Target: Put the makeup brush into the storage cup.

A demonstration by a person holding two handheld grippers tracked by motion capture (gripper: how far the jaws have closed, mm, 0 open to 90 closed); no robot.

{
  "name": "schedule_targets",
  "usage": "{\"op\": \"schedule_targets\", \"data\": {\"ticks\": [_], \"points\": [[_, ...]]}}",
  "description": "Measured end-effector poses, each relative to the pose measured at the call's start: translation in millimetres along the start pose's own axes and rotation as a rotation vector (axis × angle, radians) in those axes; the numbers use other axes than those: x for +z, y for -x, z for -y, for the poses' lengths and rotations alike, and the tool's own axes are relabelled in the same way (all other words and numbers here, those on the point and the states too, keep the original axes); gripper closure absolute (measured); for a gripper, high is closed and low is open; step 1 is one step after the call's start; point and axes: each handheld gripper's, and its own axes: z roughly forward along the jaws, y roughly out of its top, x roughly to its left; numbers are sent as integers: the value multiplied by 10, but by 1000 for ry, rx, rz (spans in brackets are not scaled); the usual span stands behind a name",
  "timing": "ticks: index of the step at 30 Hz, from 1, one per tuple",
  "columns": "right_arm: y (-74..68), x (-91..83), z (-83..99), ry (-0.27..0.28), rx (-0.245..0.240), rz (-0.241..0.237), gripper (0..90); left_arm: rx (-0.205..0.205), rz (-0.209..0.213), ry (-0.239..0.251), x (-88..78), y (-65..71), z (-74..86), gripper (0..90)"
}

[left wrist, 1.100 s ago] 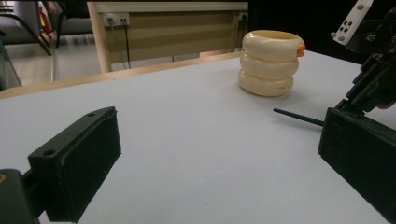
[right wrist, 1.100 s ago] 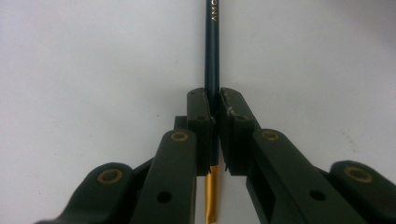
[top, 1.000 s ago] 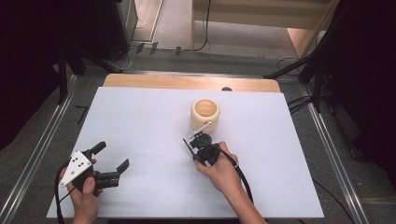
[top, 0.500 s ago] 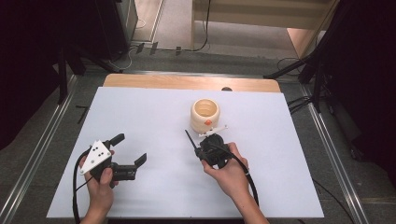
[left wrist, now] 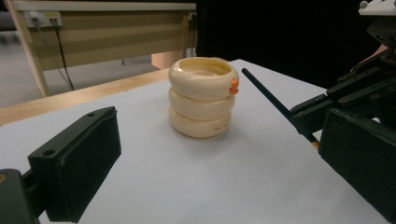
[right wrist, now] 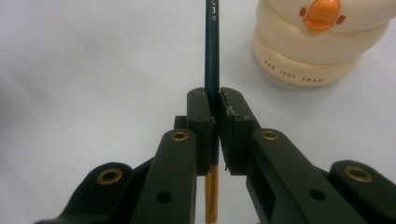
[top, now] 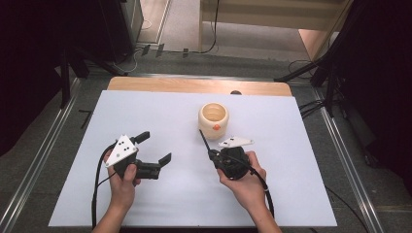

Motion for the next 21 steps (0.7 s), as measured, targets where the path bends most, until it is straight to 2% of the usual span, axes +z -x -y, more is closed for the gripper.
{"op": "schedule_targets", "data": {"ticks": [6, 10, 12, 13, 15, 17, 18, 20, 21], "points": [[8, -21, 53, 39, 1, 16, 843, 0, 36, -6, 88, 39, -51, 0], [0, -32, 88, 68, -10, 24, 842, -1, 73, -4, 141, 52, -110, 0], [-19, -27, 110, 78, -21, 31, 842, 5, 117, -13, 182, 92, -126, 0], [-19, -27, 110, 78, -21, 31, 842, 5, 117, -13, 182, 92, -126, 1], [-38, -38, 143, 92, -35, 34, 842, 17, 138, -32, 203, 135, -116, 18], [-43, -46, 152, 97, -41, 36, 842, 10, 151, -37, 206, 142, -114, 34], [-51, -64, 172, 117, -61, 40, 842, 7, 155, -40, 212, 155, -114, 45], [-57, -73, 184, 130, -70, 46, 842, 11, 168, -57, 227, 180, -113, 52], [-70, -79, 202, 143, -97, 54, 842, 14, 183, -78, 244, 197, -108, 71]]}}
